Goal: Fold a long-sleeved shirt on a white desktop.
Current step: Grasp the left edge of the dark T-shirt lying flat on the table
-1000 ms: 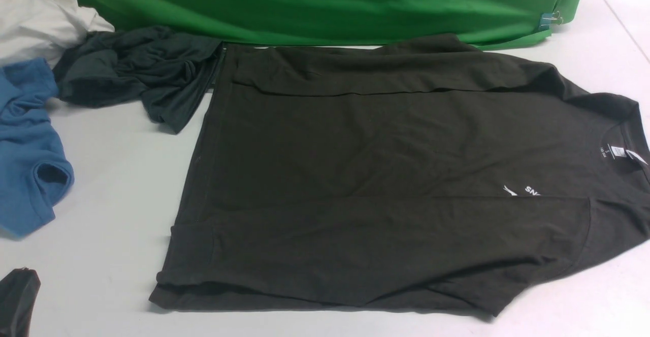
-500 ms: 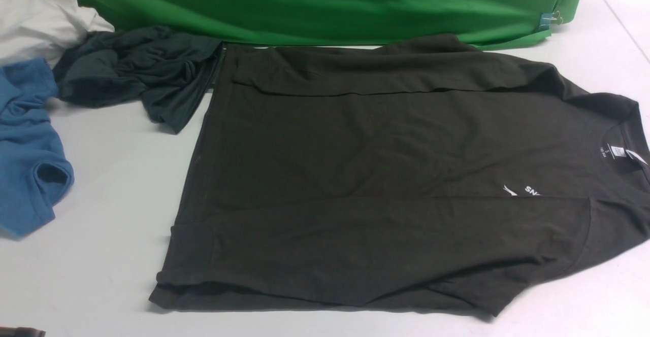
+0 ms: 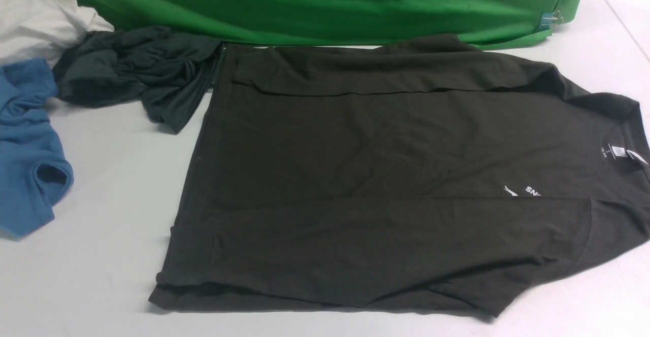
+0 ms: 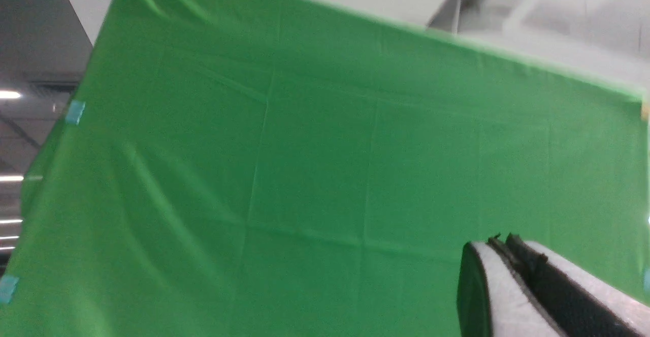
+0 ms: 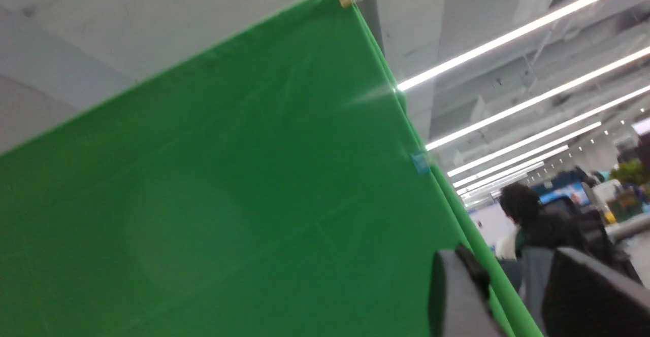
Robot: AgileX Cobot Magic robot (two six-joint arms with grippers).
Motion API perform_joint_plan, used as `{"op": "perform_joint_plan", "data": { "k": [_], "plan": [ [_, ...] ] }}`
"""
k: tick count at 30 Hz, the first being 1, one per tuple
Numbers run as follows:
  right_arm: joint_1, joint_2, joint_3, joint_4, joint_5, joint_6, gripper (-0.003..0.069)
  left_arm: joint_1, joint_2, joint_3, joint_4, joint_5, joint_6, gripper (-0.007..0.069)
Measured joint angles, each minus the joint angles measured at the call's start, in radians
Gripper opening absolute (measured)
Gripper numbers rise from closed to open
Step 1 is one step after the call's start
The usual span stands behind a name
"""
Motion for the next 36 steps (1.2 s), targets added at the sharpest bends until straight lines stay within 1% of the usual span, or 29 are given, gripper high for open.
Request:
{"op": "perform_joint_plan", "data": {
  "k": [3,4,5,6,9,10,13,14,16,17,19,20,21,22,24,26,30,31,32,34,35,36],
  "plan": [
    [0.0,0.091,-0.15,0.0,0.002,-0.037,0.0241,0.0,0.109,-0.176,-0.006,0.102,-0.005,0.002],
    [0.0,0.107,-0.172,0.0,0.002,-0.04,0.0241,0.0,0.118,-0.204,-0.006,0.112,-0.006,0.002],
    [0.0,0.159,-0.251,0.0,0.002,-0.048,0.0241,0.0,0.173,-0.29,-0.006,0.191,-0.011,0.002],
    [0.0,0.187,-0.275,0.0,0.004,-0.05,0.0241,0.0,0.202,-0.318,-0.006,0.217,-0.014,0.002],
    [0.0,0.341,-0.48,-0.005,0.08,-0.083,0.0241,0.0,0.376,-0.569,-0.006,0.464,-0.028,0.002],
    [0.0,0.358,-0.504,-0.006,0.096,-0.092,0.0241,0.0,0.396,-0.612,-0.006,0.496,-0.029,0.002],
    [0.0,0.513,-0.715,-0.007,0.302,-0.142,0.0241,0.0,0.561,-0.853,-0.02,0.798,-0.028,0.002],
    [0.0,0.521,-0.725,-0.007,0.315,-0.145,0.0241,0.0,0.577,-0.876,-0.022,0.813,-0.028,0.002],
    [0.0,0.606,-0.813,-0.007,0.438,-0.158,0.0241,0.0,0.662,-0.979,-0.039,0.985,0.002,0.002],
    [0.0,0.643,-0.844,-0.007,0.509,-0.161,0.0241,0.0,0.698,-1.008,-0.049,1.047,0.021,0.002],
    [0.0,0.733,-0.869,-0.007,0.625,-0.164,0.0241,0.0,0.769,-1.033,-0.076,1.15,0.07,0.002],
    [0.0,0.755,-0.871,-0.006,0.649,-0.17,0.0241,0.0,0.794,-1.033,-0.083,1.191,0.089,0.002],
    [0.0,0.768,-0.871,-0.006,0.663,-0.173,0.0241,0.0,0.806,-1.033,-0.084,1.198,0.093,0.002],
    [0.0,0.807,-0.871,-0.006,0.702,-0.177,0.0241,0.0,0.84,-1.033,-0.085,1.238,0.134,0.002],
    [0.0,0.854,-0.871,-0.006,0.75,-0.182,0.0241,0.0,0.895,-1.033,-0.078,1.261,0.218,0.002],
    [0.0,0.865,-0.871,-0.006,0.758,-0.185,0.0241,0.0,0.919,-1.033,-0.078,1.261,0.265,0.002],
    [0.012,0.866,-0.871,-0.003,0.757,-0.185,0.0241,0.0,0.959,-1.033,-0.133,1.274,0.291,0.002],
    [0.022,0.866,-0.871,-0.002,0.765,-0.191,0.0241,0.0,0.978,-1.033,-0.168,1.307,0.297,0.002],
    [0.023,0.866,-0.871,-0.002,0.767,-0.191,0.0241,0.0,0.98,-1.033,-0.171,1.313,0.297,0.002],
    [0.05,0.87,-0.871,-0.002,0.801,-0.203,0.0241,0.0,1.023,-1.033,-0.205,1.423,0.301,0.002],
    [0.052,0.87,-0.871,-0.002,0.809,-0.203,0.0241,0.0,1.026,-1.033,-0.206,1.423,0.301,0.002],
    [0.062,0.873,-0.871,-0.002,0.82,-0.203,0.0241,0.0,1.04,-1.033,-0.21,1.464,0.3,0.002]
  ]
}}
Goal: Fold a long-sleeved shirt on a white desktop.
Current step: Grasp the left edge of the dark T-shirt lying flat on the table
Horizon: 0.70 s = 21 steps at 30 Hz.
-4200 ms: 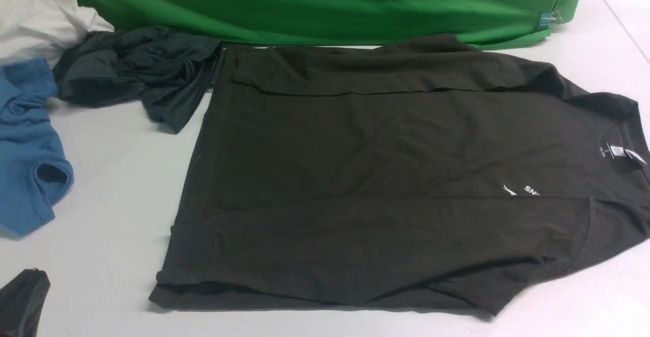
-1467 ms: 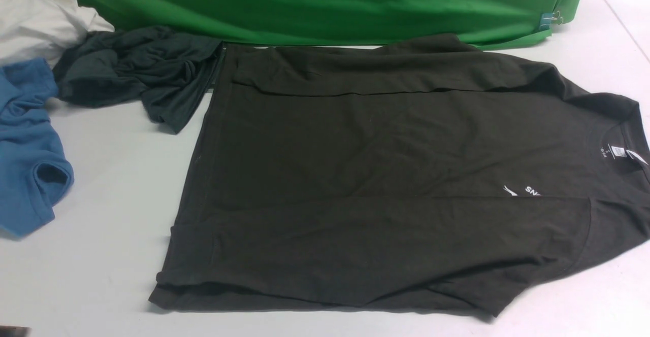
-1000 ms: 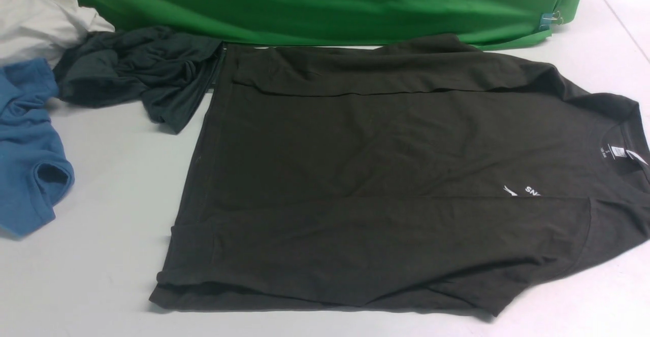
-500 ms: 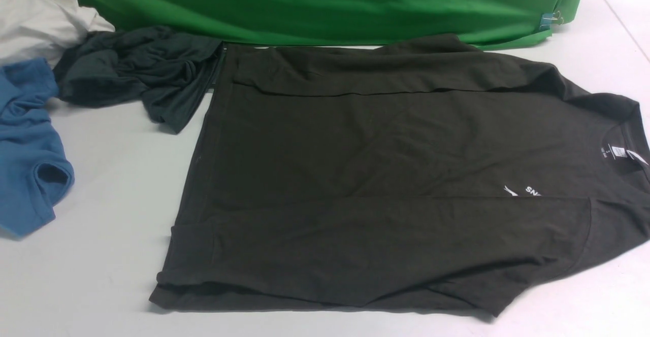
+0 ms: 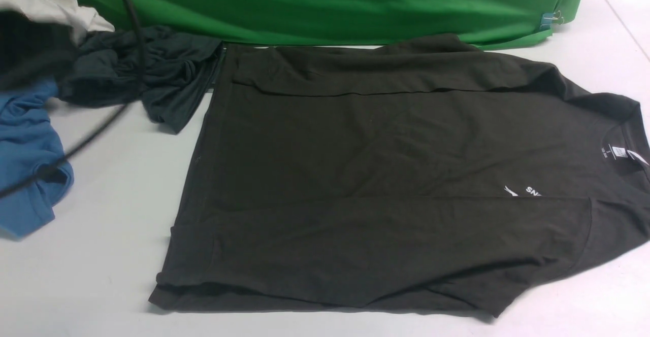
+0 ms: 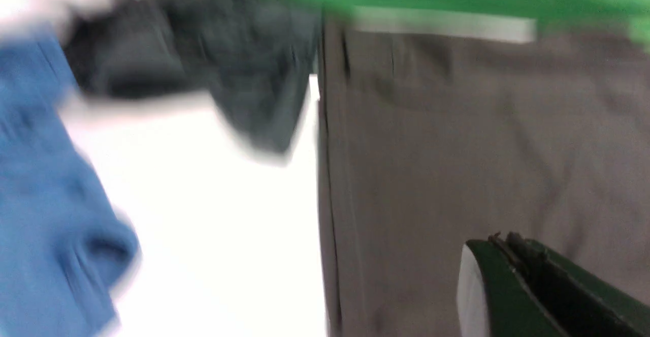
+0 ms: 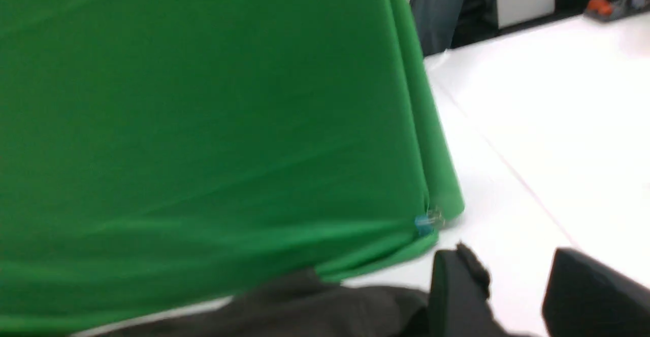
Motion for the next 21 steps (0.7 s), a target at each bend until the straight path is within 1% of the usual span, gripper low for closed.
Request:
{"op": "perform_joint_plan", "data": {
  "k": [2,6,9,12,14,16,17,18,19,20,21],
  "plan": [
    [0.041,0.01,0.0,0.0,0.044,-0.001,0.0241,0.0,0.044,0.0,-0.003,0.082,-0.022,0.0023],
    [0.126,0.046,0.0,0.001,0.135,-0.001,0.0241,0.0,0.115,0.0,0.019,0.156,-0.071,0.005],
    [0.196,0.095,0.0,0.001,0.232,-0.003,0.0241,0.0,0.174,0.0,0.028,0.189,-0.085,0.0101],
    [0.267,0.158,0.0,0.001,0.325,-0.029,0.0241,0.0,0.227,0.009,0.001,0.19,-0.08,0.0179],
    [0.326,0.201,0.0,0.001,0.378,-0.077,0.0241,0.0,0.275,0.022,-0.047,0.191,-0.027,0.0256],
    [0.366,0.226,0.0,0.001,0.4,-0.107,0.0241,0.0,0.328,0.027,-0.091,0.19,0.057,0.0327],
    [0.39,0.235,0.0,0.001,0.405,-0.125,0.0241,0.0,0.349,0.027,-0.101,0.188,0.09,0.0347],
    [0.418,0.243,0.0,0.001,0.411,-0.138,0.0241,0.0,0.379,0.028,-0.12,0.175,0.174,0.0388],
    [0.435,0.246,0.0,0.001,0.413,-0.144,0.0241,0.0,0.402,0.028,-0.128,0.166,0.224,0.0407],
    [0.443,0.248,0.0,0.001,0.414,-0.148,0.0241,0.0,0.407,0.028,-0.13,0.163,0.248,0.0411],
    [0.467,0.25,0.0,0.001,0.414,-0.155,0.0241,0.0,0.438,0.028,-0.138,0.152,0.312,0.0434]
  ]
}}
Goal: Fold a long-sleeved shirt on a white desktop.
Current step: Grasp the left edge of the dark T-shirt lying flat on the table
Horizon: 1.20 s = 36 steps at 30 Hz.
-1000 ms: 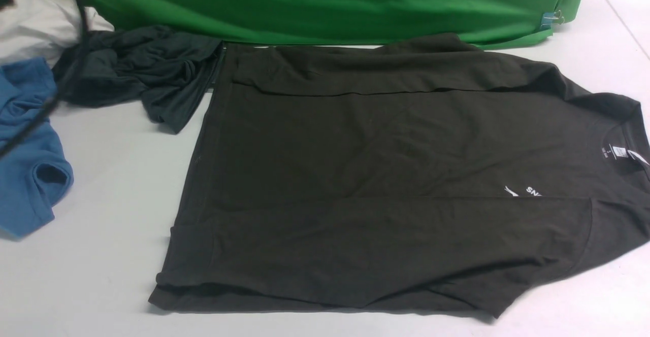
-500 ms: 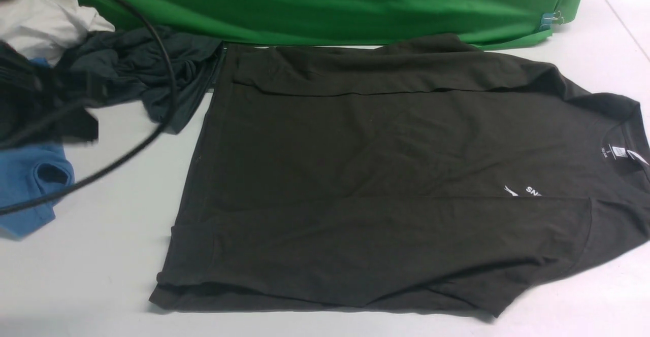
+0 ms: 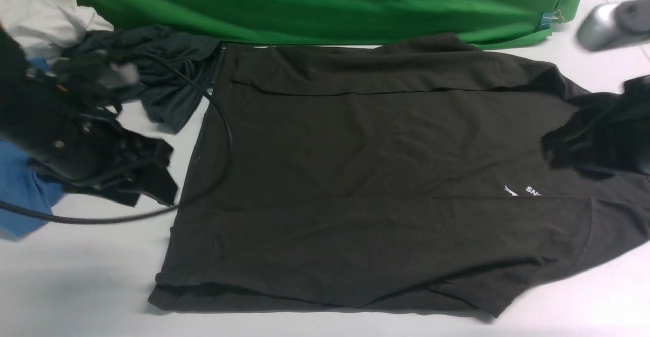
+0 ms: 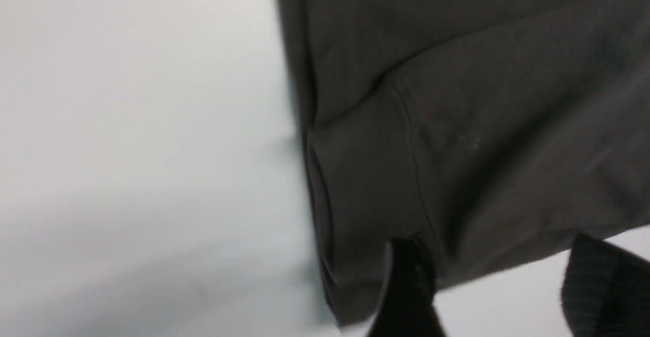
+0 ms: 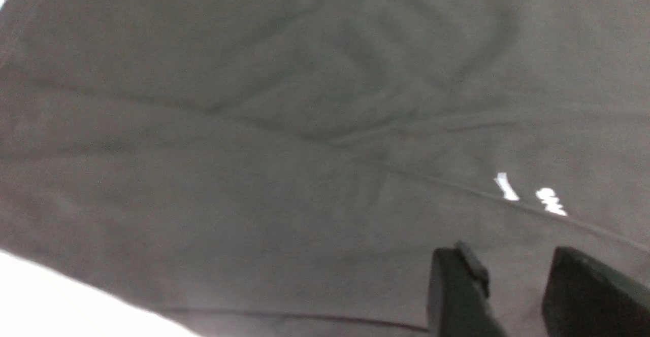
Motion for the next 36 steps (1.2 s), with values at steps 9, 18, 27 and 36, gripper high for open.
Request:
{"op": "perform_joint_plan", "data": {
  "k": [9,18,27,36],
  "plan": [
    [0.06,0.0,0.0,0.0,0.014,-0.007,0.0241,0.0,0.171,0.0,-0.015,-0.053,0.103,0.046],
    [0.06,0.0,0.0,0.0,-0.013,0.006,0.0241,0.0,0.299,0.001,-0.017,-0.166,0.104,0.046],
    [0.06,0.0,0.0,-0.002,-0.024,-0.003,0.0241,0.0,0.317,0.001,-0.076,-0.134,0.113,0.0435],
    [0.06,0.0,0.0,-0.002,-0.039,-0.006,0.0241,0.0,0.317,0.001,-0.08,-0.128,0.121,0.0227]
  ]
}}
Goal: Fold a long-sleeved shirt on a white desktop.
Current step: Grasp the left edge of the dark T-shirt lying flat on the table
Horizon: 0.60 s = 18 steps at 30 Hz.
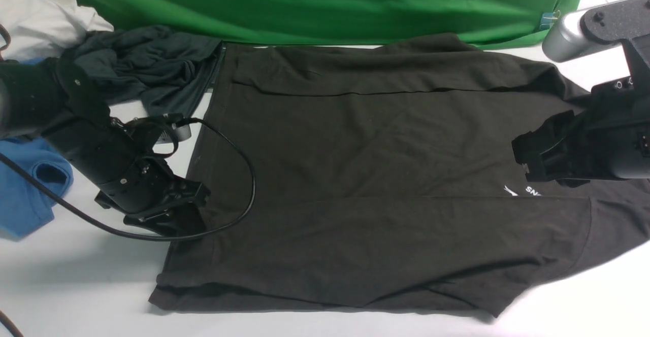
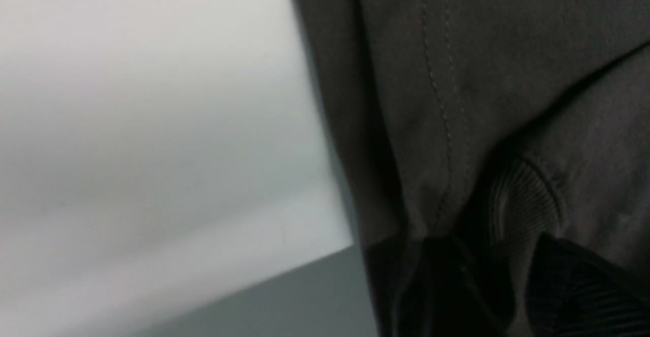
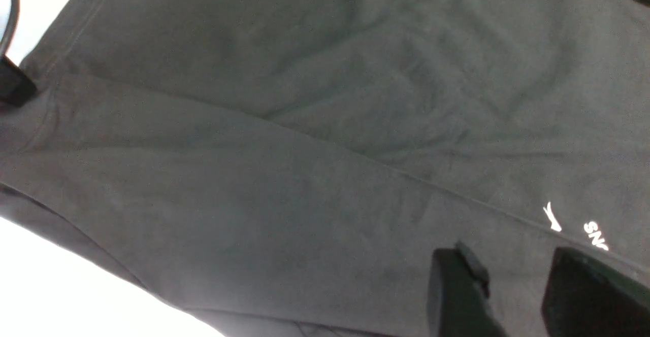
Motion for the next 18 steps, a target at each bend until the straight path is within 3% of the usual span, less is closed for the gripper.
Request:
{"op": "perform_joint_plan", "data": {
  "k": [7,18],
  "plan": [
    [0.0,0.0,0.0,0.0,0.0,0.0,0.0241,0.0,0.0,0.0,0.013,-0.021,0.0,0.0096],
    [0.0,0.0,0.0,0.0,-0.001,0.0,0.0241,0.0,-0.009,-0.035,0.02,0.009,-0.001,0.0069]
  ]
}}
